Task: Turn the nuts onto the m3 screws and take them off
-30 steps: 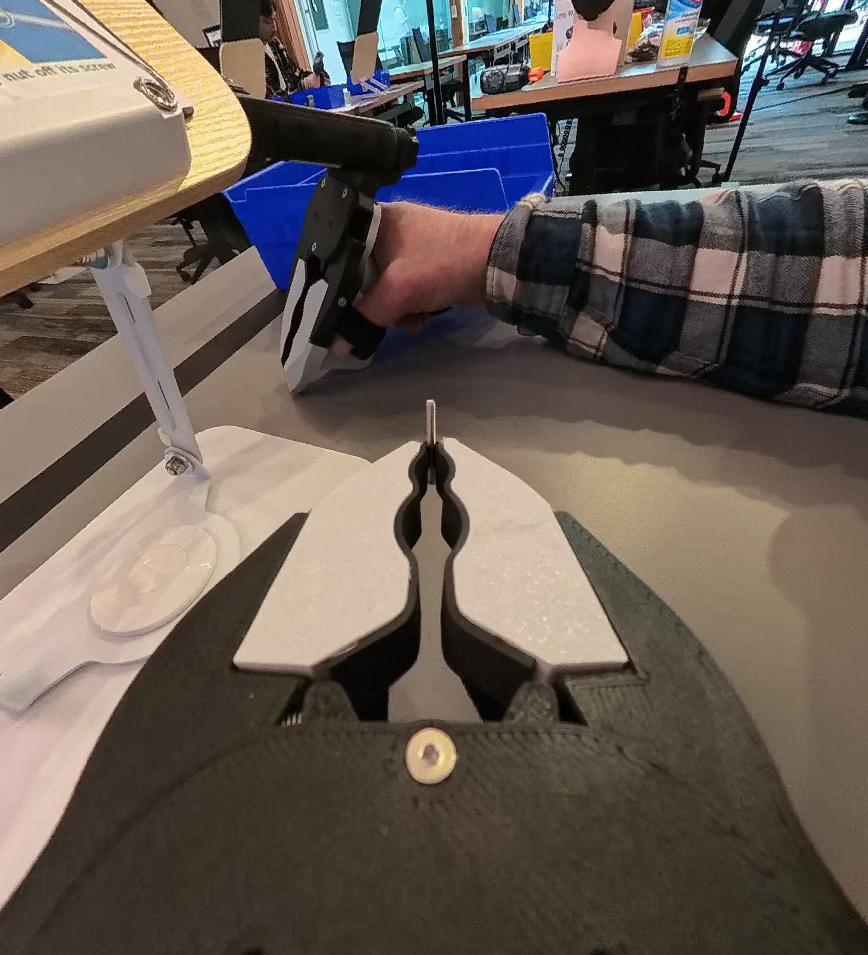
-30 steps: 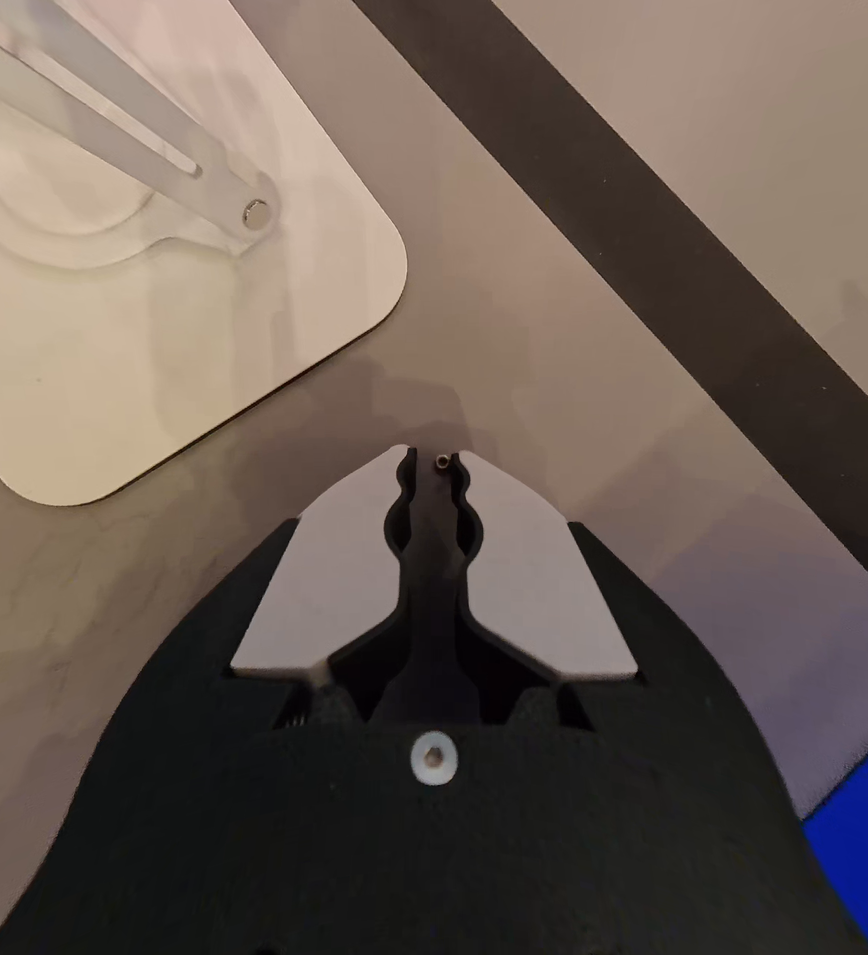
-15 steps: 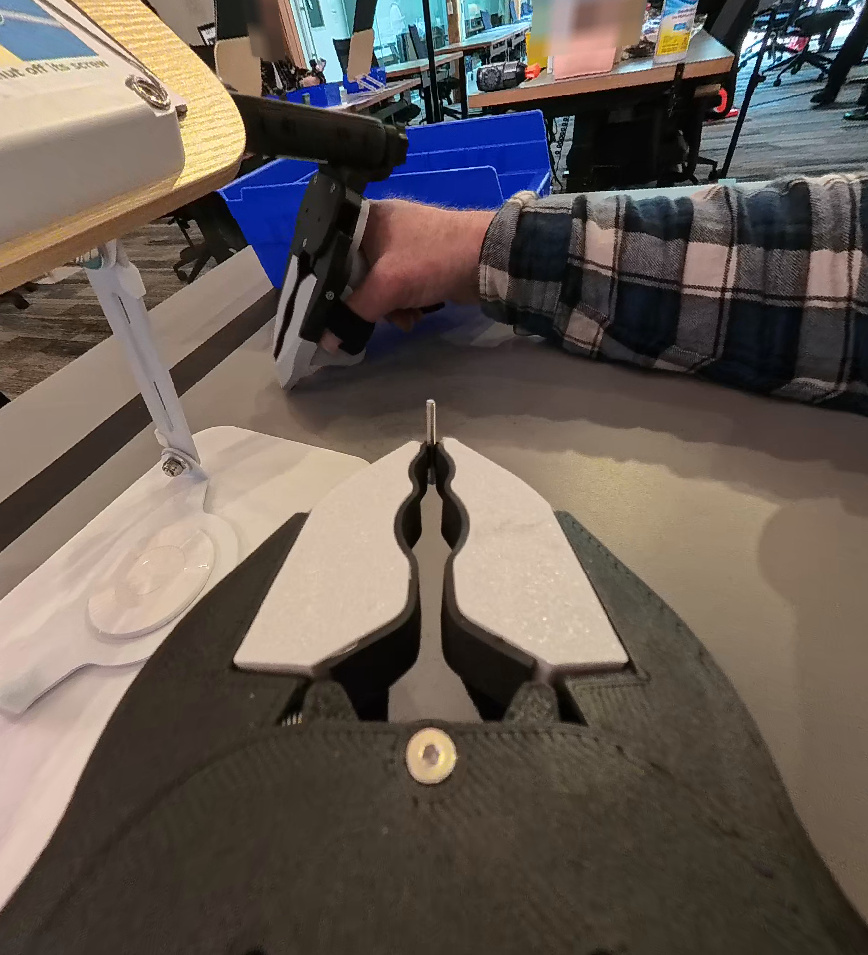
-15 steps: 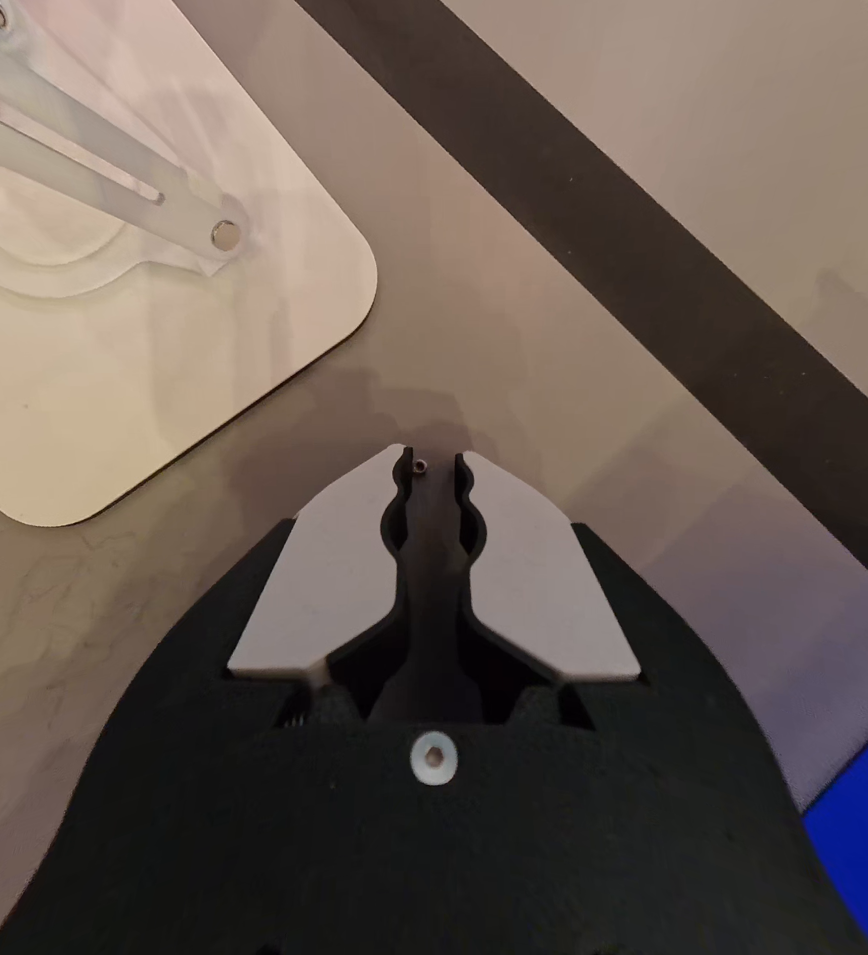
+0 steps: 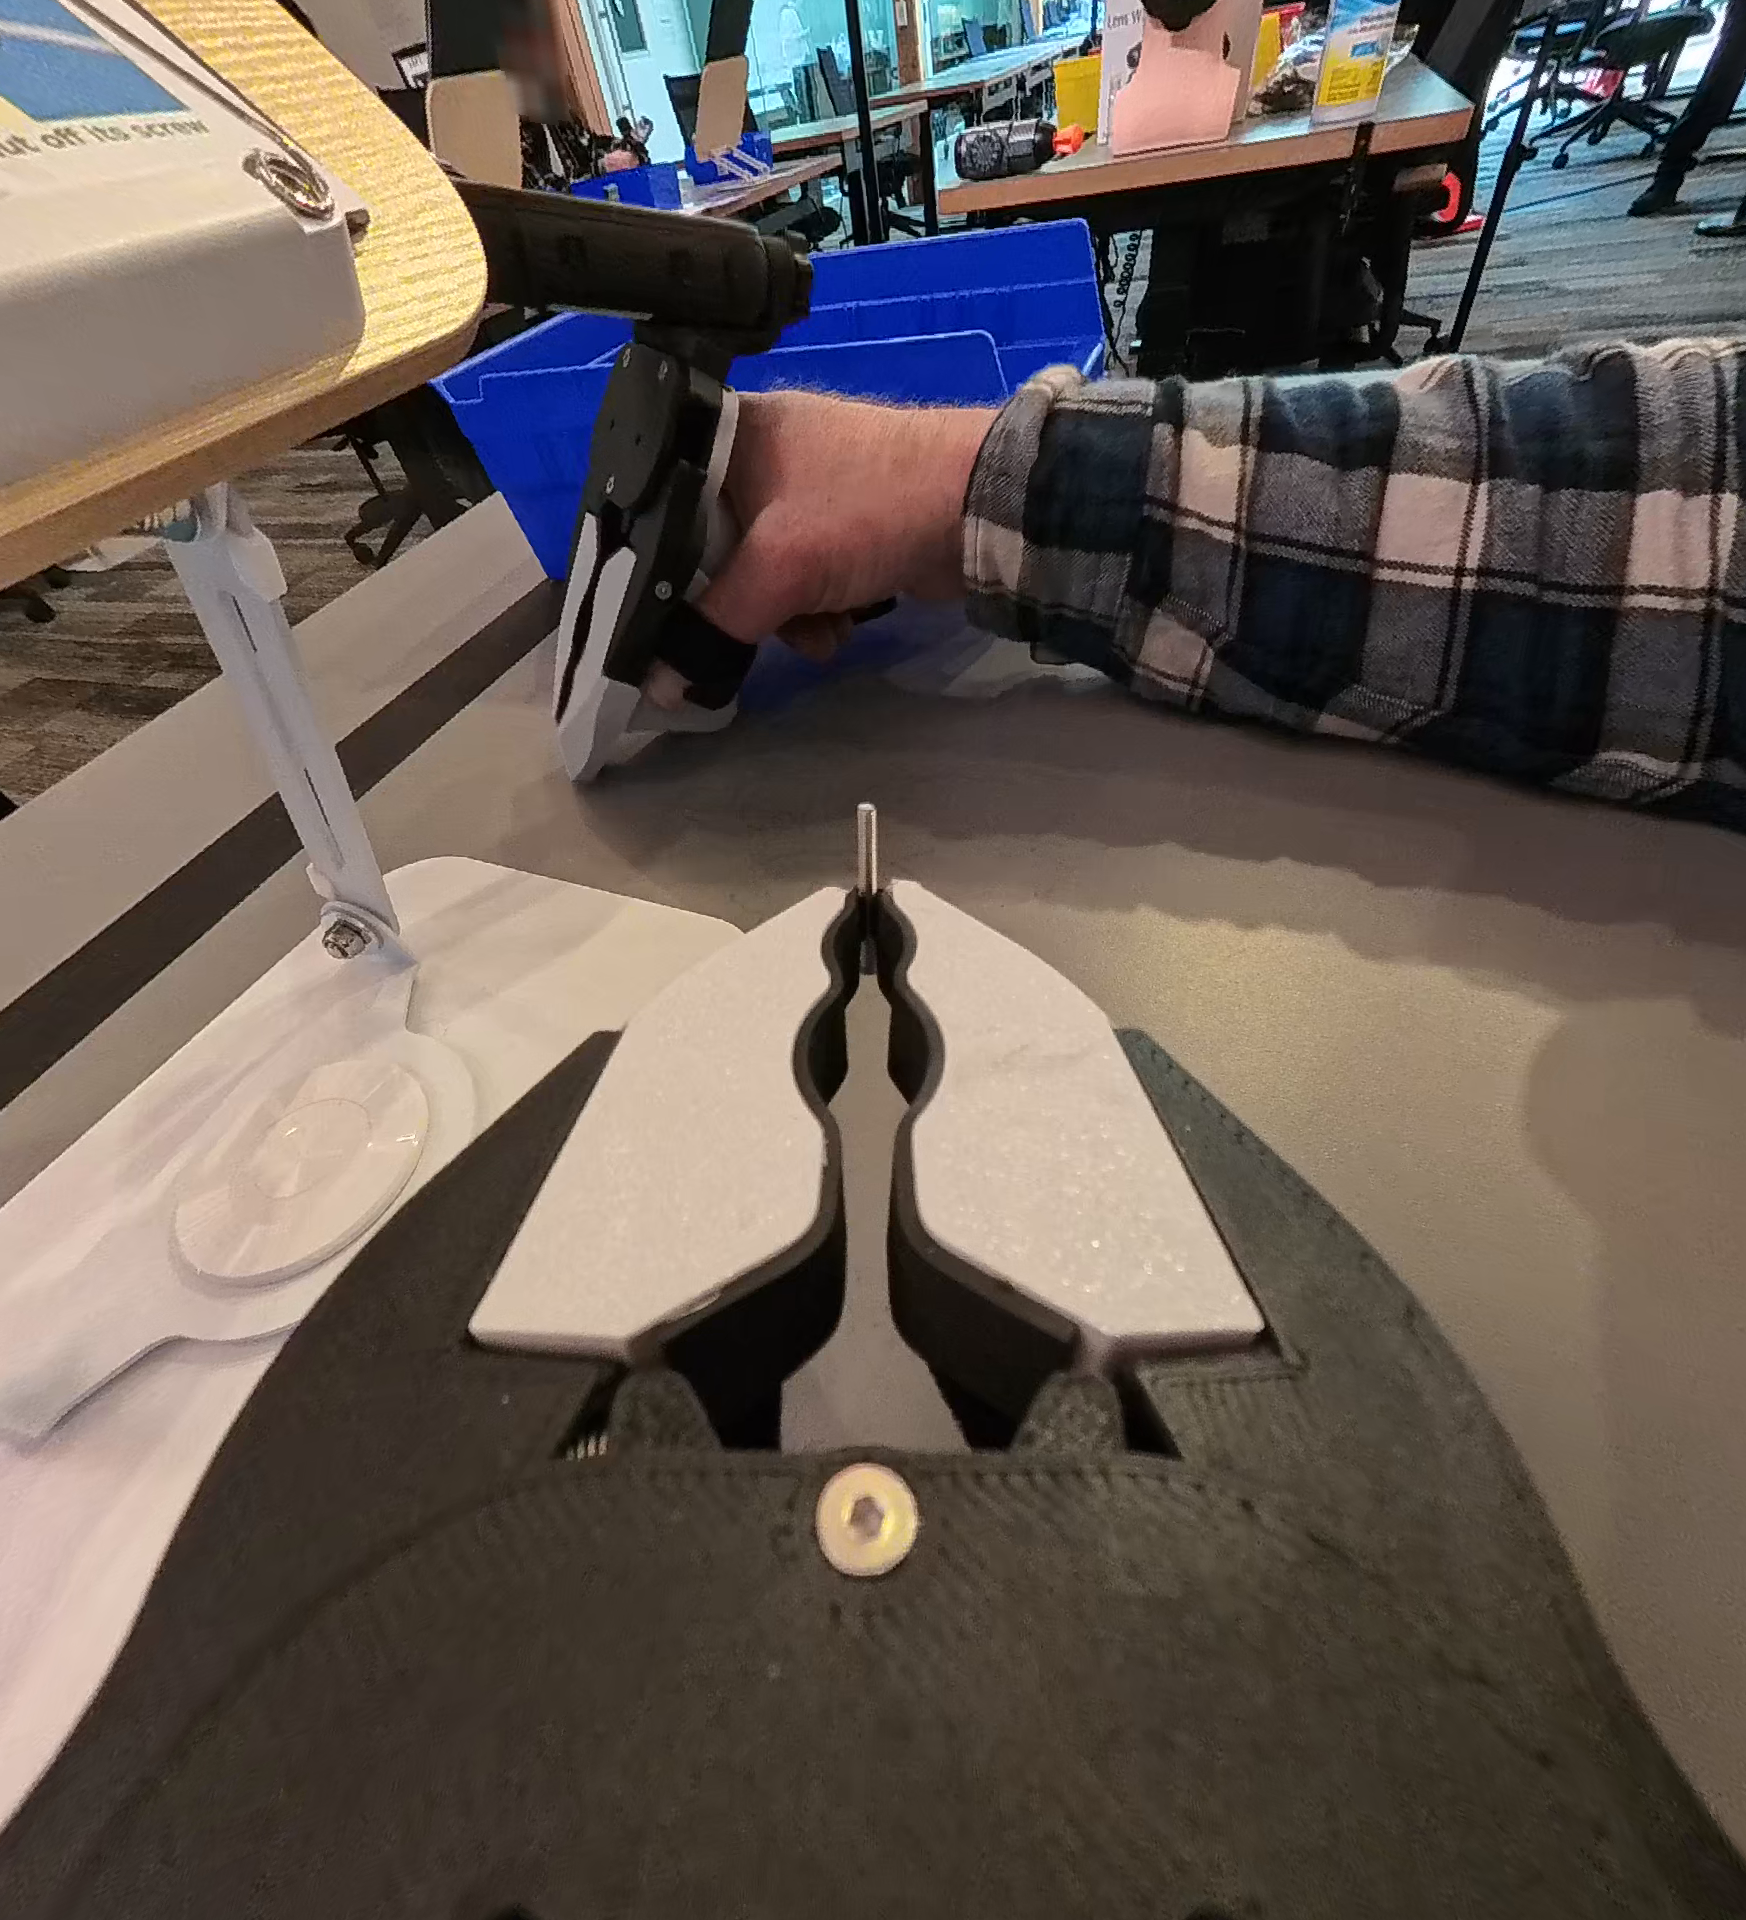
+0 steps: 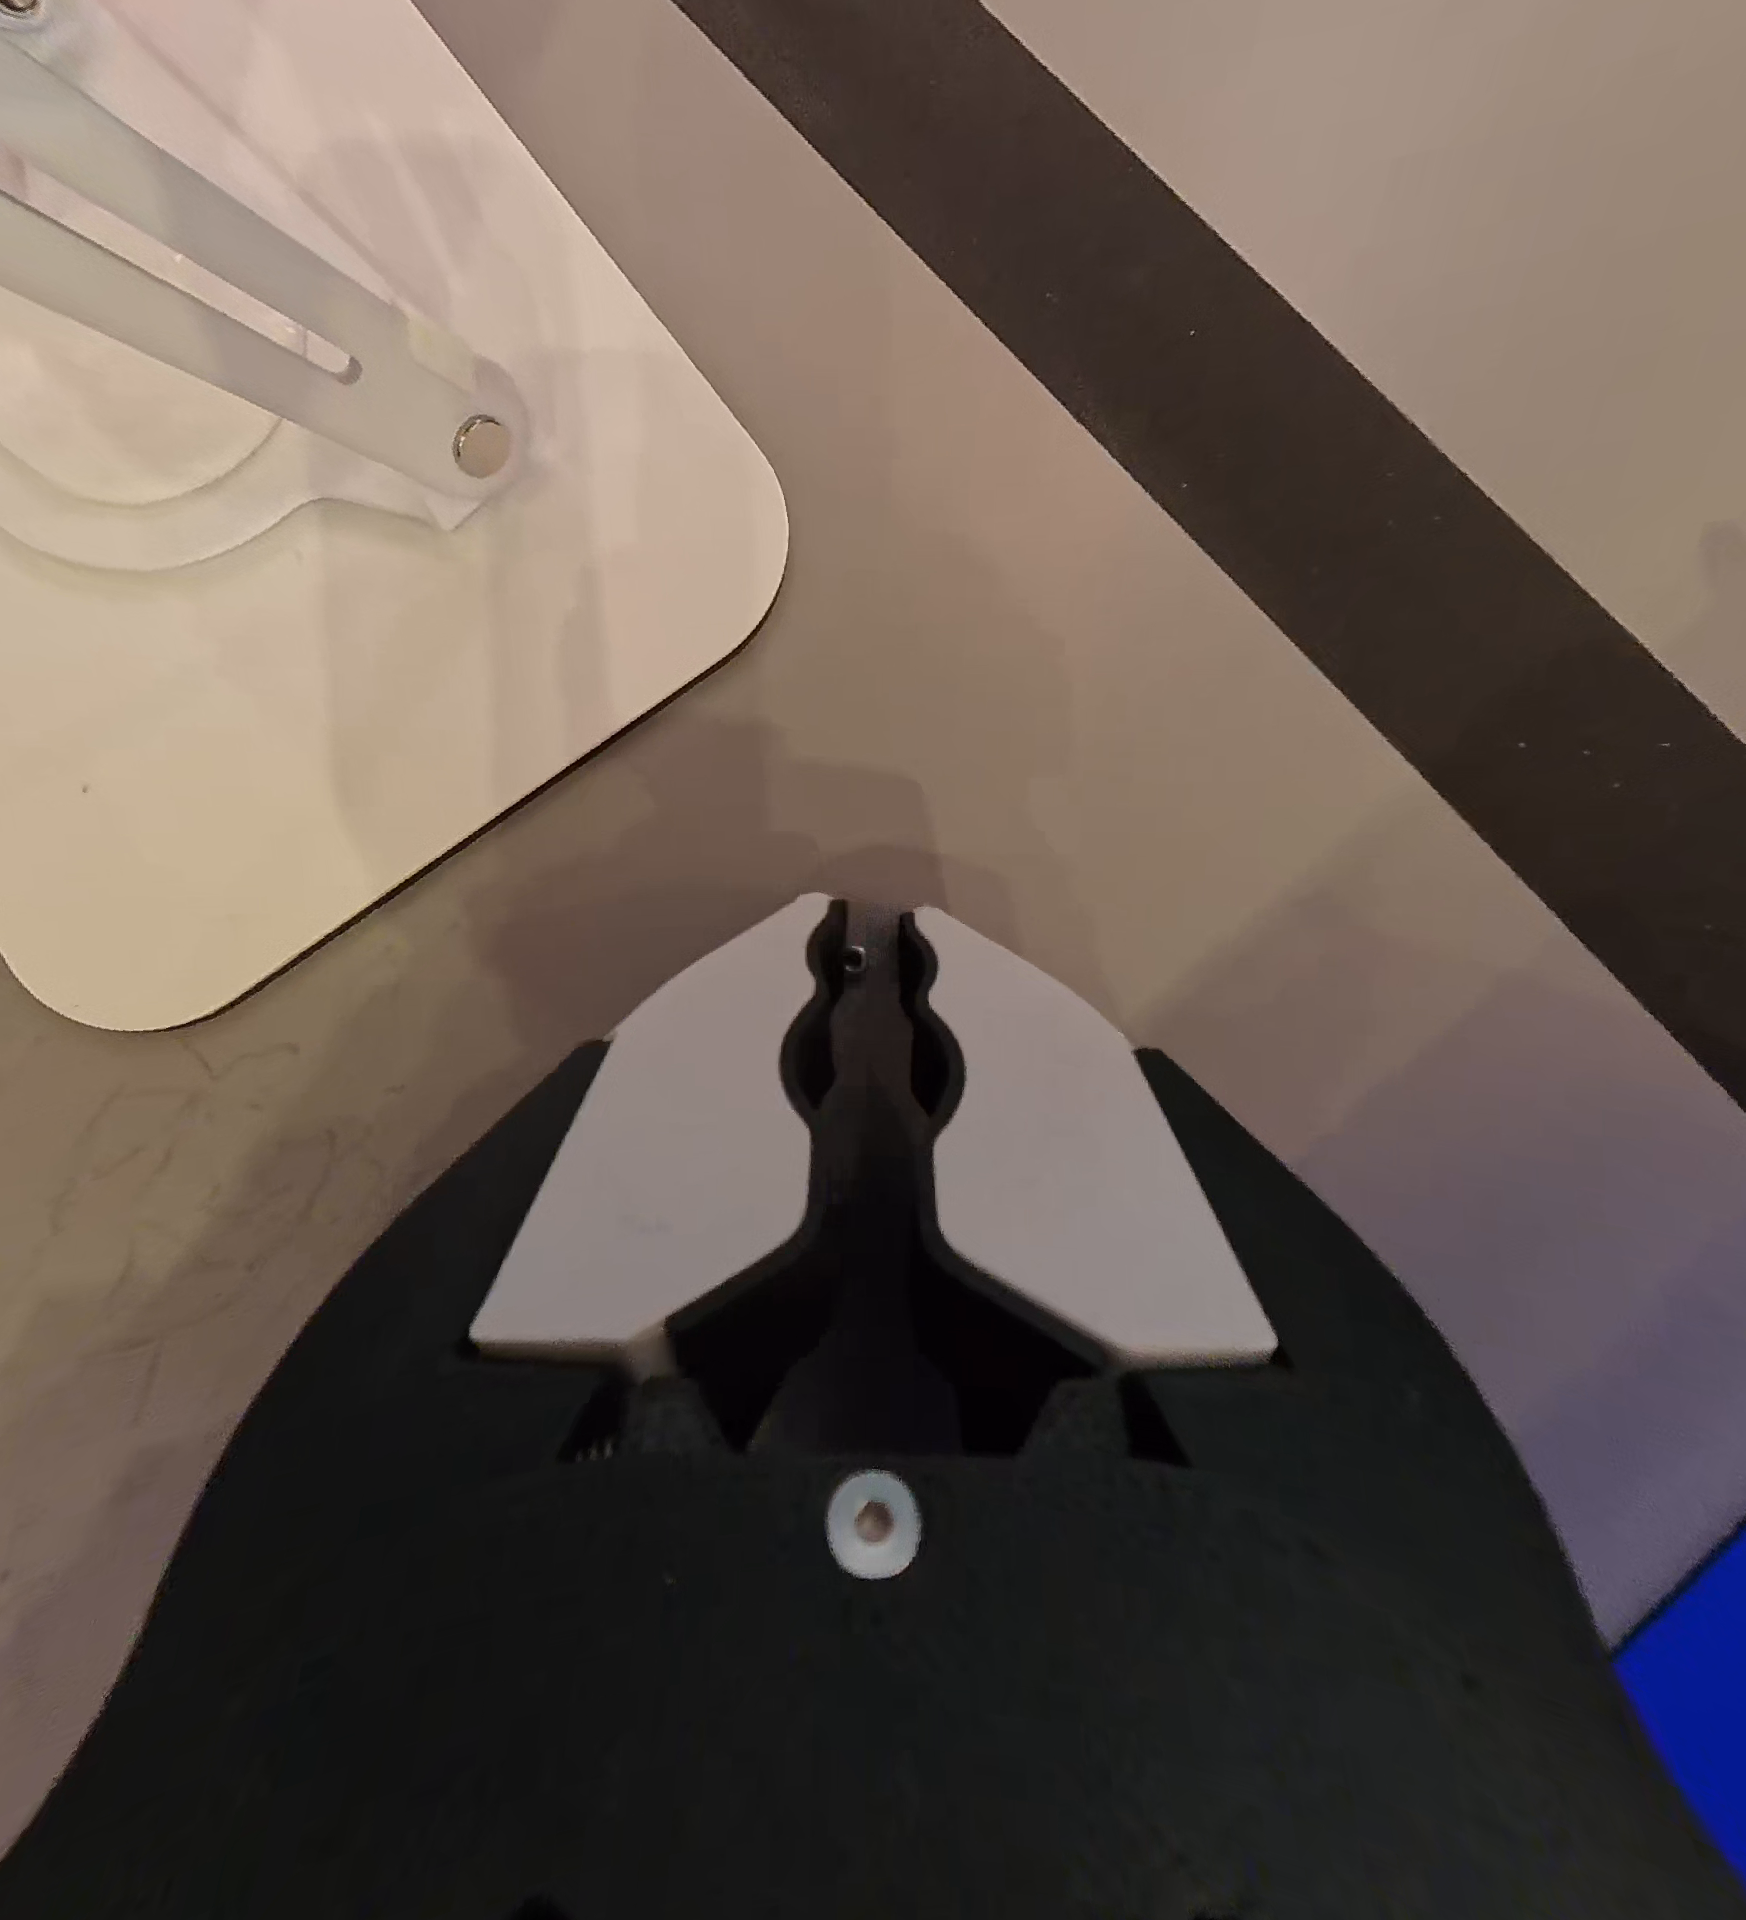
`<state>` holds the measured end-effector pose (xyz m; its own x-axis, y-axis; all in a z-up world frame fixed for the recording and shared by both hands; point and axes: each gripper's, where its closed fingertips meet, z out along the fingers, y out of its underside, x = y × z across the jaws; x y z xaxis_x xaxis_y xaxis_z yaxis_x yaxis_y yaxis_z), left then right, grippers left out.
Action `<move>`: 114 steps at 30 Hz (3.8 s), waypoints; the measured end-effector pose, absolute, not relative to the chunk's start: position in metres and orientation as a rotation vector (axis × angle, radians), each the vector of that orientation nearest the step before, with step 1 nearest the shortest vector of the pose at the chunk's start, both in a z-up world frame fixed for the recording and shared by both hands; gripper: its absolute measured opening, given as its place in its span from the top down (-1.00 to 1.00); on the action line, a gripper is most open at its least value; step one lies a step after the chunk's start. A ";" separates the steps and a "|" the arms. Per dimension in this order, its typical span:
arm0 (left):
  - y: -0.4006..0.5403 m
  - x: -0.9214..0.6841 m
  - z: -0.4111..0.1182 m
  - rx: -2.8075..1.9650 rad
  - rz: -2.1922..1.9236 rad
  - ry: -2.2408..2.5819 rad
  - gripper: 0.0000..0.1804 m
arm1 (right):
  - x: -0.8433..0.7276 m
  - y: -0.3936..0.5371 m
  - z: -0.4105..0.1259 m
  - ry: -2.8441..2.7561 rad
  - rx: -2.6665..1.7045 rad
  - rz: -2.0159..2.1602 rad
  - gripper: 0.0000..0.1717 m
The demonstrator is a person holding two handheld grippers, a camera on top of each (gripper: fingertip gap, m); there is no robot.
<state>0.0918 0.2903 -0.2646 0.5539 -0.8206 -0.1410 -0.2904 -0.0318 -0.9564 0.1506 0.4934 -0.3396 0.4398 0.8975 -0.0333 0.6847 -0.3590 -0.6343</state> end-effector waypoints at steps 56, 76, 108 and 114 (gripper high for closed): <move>0.288 0.093 -0.266 -1.598 -0.555 0.981 0.98 | 0.157 0.496 -0.340 -1.445 -2.257 0.401 0.94; 0.289 0.092 -0.265 -1.598 -0.565 0.967 0.98 | 0.176 0.452 -0.338 -1.387 -2.342 0.484 0.95; 0.228 0.052 -0.266 -1.619 -0.461 1.041 0.98 | 0.128 0.210 -0.319 -1.871 -1.898 0.544 1.00; 0.216 0.052 -0.272 -1.635 -0.443 1.038 0.98 | 0.133 0.176 -0.310 -1.795 -1.879 0.693 0.98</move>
